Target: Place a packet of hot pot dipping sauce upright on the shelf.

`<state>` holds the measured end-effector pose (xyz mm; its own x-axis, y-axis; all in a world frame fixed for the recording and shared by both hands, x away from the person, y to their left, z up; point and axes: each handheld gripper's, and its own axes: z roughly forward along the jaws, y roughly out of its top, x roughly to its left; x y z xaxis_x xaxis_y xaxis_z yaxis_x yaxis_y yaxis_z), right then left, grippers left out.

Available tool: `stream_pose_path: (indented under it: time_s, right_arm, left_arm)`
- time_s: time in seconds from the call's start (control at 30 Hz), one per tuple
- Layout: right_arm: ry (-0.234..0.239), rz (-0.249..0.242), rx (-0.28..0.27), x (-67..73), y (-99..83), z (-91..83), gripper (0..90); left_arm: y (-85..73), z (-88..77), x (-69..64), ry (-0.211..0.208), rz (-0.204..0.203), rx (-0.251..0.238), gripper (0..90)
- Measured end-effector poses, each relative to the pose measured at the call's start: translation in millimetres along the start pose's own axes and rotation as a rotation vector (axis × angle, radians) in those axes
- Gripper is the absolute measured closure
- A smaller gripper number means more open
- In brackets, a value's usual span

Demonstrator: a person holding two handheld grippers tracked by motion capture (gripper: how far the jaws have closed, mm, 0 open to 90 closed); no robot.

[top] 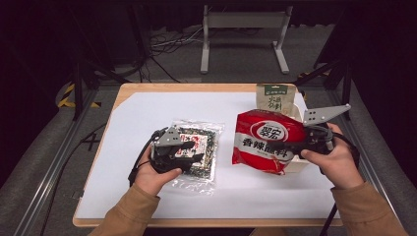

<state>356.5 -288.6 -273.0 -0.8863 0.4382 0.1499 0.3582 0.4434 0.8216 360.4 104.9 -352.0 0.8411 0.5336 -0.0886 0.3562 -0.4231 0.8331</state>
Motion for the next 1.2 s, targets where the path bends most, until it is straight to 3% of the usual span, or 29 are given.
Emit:
stream_pose_path:
  time_s: [0.2, 0.5, 0.87, 1.2]
  right_arm:
    - [-0.030, -0.010, -0.018, -13.4, 9.6, -12.0, 89.8]
    - [-0.126, -0.092, -0.007, -39.8, 16.6, -23.9, 89.8]
    - [-0.193, -0.078, 0.006, -77.0, 9.9, -34.0, 89.8]
    - [-0.239, -0.113, 0.033, -96.7, 14.5, -35.7, 89.8]
  left_arm:
    - [-5.3, -5.2, 7.9, 0.020, -0.020, 0.001, 47.5]
    - [-13.0, -16.1, 22.1, 0.058, -0.052, -0.003, 47.1]
    - [-21.1, -24.3, 29.4, 0.088, -0.086, 0.002, 46.7]
    - [-26.6, -32.0, 34.5, 0.112, -0.114, -0.012, 46.5]
